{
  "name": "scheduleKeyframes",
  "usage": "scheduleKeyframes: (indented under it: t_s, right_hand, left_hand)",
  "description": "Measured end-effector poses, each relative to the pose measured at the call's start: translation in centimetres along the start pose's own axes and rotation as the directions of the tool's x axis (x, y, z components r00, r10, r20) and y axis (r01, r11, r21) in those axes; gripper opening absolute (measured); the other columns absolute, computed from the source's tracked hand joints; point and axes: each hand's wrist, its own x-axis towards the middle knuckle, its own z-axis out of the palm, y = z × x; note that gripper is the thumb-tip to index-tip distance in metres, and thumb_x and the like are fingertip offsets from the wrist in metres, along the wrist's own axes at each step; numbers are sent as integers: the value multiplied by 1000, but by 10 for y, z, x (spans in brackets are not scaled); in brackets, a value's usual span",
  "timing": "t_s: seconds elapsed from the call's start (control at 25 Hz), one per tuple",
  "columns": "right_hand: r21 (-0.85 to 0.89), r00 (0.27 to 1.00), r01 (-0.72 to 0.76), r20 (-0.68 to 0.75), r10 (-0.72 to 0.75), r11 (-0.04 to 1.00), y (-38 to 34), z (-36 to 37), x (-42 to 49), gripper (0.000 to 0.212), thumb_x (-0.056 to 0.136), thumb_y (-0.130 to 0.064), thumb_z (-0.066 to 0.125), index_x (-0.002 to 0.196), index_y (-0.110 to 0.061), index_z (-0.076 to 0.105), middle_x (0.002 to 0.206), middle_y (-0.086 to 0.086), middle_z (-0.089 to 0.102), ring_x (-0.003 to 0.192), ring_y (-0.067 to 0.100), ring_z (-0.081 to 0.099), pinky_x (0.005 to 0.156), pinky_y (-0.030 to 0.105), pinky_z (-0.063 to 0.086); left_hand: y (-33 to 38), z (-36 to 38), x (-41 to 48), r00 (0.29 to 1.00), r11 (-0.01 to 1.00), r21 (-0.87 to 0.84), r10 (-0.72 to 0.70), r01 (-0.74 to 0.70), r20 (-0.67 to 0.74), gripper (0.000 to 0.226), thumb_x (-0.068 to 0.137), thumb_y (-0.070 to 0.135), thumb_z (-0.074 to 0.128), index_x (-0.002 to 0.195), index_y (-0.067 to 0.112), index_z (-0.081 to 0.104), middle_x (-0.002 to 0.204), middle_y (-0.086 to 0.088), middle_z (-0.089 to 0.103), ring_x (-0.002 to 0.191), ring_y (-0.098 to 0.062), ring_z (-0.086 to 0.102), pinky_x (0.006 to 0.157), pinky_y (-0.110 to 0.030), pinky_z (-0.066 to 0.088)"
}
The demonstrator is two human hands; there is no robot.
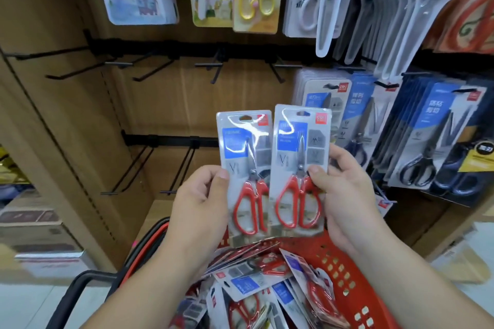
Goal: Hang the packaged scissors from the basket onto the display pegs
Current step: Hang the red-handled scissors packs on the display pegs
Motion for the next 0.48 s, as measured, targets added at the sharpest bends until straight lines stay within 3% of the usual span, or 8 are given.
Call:
scheduleKeyframes:
  t_s: [0.2,0.48]
  right_hand:
    - [-90,992,125,-17,-127,988,-1,-6,4,41,104,3,55,129,-29,64,113,-2,80,109,17,76,96,46,59]
    - [-67,978,200,-40,-203,978,-9,-13,11,46,104,1,57,137,-32,60,114,-9,80,106,8,75,81,25,63]
  left_hand:
    - [7,2,10,999,997,62,42,-40,-26,19,110,35,51,103,32,69,101,12,80,95,-11,78,85,-44,64]
    - [39,39,62,992,989,87,122,-120,-17,17,109,26,57,104,22,73,98,8,80,87,-7,78,63,-24,63]
